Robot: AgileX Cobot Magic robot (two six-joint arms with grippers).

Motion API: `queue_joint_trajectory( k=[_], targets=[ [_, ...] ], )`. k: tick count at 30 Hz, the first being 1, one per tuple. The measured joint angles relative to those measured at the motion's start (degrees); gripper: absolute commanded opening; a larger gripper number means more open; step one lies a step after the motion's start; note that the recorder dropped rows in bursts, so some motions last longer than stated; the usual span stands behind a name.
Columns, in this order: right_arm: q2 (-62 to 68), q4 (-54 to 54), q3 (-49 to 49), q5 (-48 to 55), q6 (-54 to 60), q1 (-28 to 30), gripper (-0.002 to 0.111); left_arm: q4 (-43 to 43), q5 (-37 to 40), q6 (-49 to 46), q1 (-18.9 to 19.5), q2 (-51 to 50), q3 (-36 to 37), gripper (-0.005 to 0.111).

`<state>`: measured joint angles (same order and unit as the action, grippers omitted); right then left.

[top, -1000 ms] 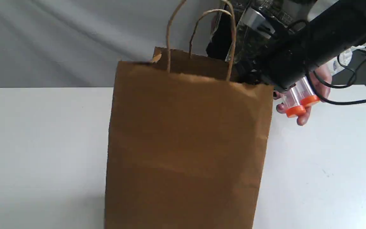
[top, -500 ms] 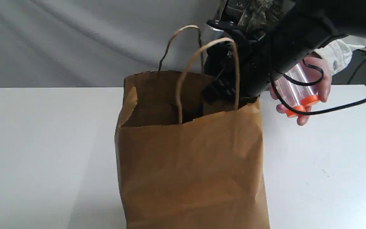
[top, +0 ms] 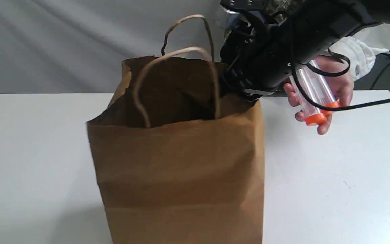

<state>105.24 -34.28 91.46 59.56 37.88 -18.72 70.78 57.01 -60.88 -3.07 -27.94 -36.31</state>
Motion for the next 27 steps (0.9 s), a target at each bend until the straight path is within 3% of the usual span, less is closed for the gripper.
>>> queue_joint_trajectory(
  k=[7,15,20,27],
  targets=[
    [0.0,0.1,0.0,0.8,-0.5,0.0,0.0,0.1,-3.0,-8.7,-0.3,-6.2,-0.4,0.069],
    [0.0,0.1,0.0,0.2,-0.5,-0.1,0.0,1.2,-4.2,-14.1,-1.0,-14.6,-6.6,0.069],
    [0.0,0.1,0.0,-0.3,-0.5,-0.1,0.0,1.4,-4.4,-15.2,-4.6,-21.8,-10.8,0.069],
    [0.0,0.1,0.0,-0.5,-0.5,-0.1,0.0,-0.1,-7.2,-15.3,-13.0,-31.0,-15.5,0.069]
  ],
)
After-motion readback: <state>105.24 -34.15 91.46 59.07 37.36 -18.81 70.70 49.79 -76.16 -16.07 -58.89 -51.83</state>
